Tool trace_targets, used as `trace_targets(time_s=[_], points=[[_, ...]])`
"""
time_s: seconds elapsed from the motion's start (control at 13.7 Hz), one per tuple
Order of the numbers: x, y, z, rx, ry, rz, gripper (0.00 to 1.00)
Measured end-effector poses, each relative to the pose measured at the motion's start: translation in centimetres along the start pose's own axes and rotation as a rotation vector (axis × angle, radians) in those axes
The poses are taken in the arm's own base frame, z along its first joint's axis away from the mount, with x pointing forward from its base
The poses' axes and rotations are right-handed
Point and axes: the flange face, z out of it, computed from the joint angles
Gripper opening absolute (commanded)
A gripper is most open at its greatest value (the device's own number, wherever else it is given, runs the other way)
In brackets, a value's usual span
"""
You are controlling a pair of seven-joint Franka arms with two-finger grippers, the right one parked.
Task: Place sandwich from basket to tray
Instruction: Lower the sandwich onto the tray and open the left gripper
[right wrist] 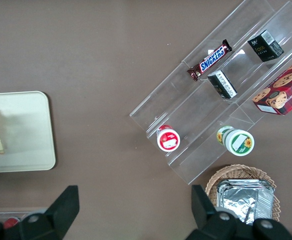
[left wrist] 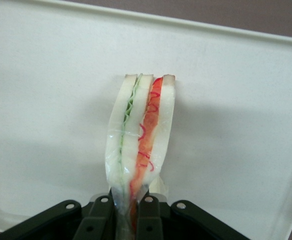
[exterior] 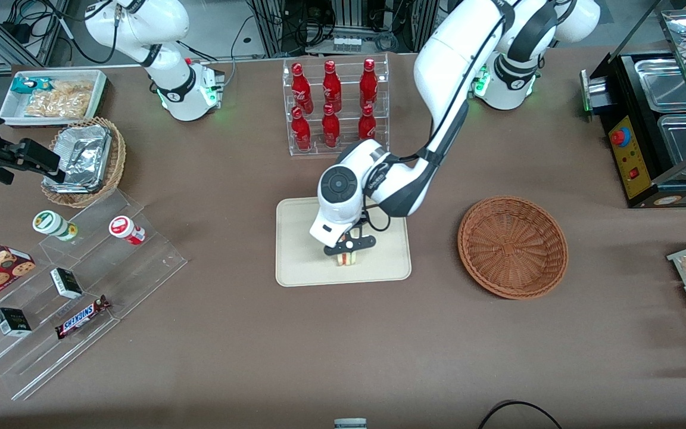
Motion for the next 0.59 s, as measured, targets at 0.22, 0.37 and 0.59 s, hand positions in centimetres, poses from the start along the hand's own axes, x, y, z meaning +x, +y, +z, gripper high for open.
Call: trace_targets(time_s=[0.22, 0.37, 0.59], points=[[0.15, 0.02, 0.13, -0.003, 0.004, 0.006, 0.01], [0.17, 0.05, 0.06, -0.009, -0.002, 0.026, 0.01], [-0.10, 0.22, 0.09, -0.018, -0.015, 0.040, 0.17]])
